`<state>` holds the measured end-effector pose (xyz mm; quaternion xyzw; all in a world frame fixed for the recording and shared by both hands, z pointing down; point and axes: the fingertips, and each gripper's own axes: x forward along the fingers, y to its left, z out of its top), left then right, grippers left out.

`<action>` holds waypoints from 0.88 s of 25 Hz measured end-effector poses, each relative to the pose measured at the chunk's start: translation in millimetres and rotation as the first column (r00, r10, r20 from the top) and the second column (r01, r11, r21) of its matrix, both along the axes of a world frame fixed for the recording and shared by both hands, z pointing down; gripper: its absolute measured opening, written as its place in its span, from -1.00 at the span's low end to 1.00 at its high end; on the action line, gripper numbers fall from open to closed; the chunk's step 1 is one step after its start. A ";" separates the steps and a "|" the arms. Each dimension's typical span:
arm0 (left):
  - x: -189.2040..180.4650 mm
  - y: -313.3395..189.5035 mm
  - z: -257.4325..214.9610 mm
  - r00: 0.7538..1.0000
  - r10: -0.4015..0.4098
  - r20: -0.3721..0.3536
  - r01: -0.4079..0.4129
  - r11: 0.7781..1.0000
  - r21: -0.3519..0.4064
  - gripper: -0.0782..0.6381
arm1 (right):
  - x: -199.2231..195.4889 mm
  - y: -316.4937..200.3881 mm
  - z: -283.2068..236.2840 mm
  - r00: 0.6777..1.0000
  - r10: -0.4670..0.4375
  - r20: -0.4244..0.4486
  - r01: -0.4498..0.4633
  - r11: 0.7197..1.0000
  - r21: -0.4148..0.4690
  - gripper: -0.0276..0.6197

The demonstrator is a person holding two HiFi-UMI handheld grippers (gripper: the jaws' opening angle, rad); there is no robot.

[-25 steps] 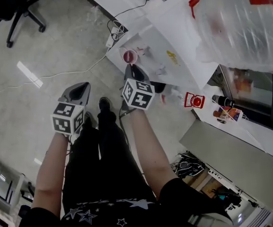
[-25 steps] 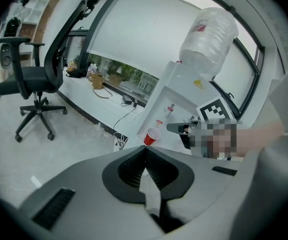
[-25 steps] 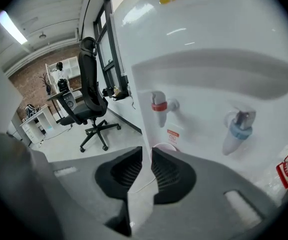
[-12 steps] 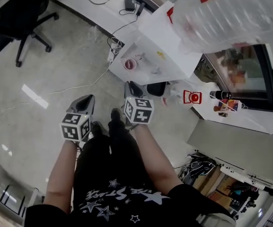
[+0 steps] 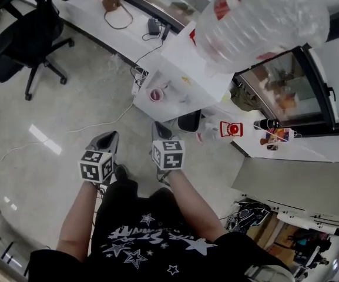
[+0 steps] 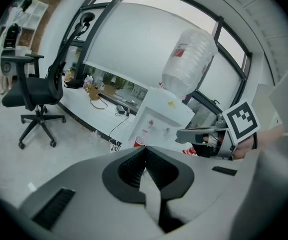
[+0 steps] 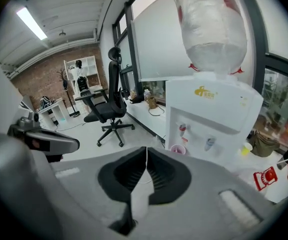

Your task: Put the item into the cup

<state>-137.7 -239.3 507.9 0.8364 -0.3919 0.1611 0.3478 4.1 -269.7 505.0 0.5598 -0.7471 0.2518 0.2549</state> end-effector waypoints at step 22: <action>78.0 121.2 -72.2 0.996 -0.074 0.046 0.068 0.991 0.118 -0.76 | 67.7 106.6 -68.2 0.992 -0.081 0.094 0.069 0.989 0.129 -0.91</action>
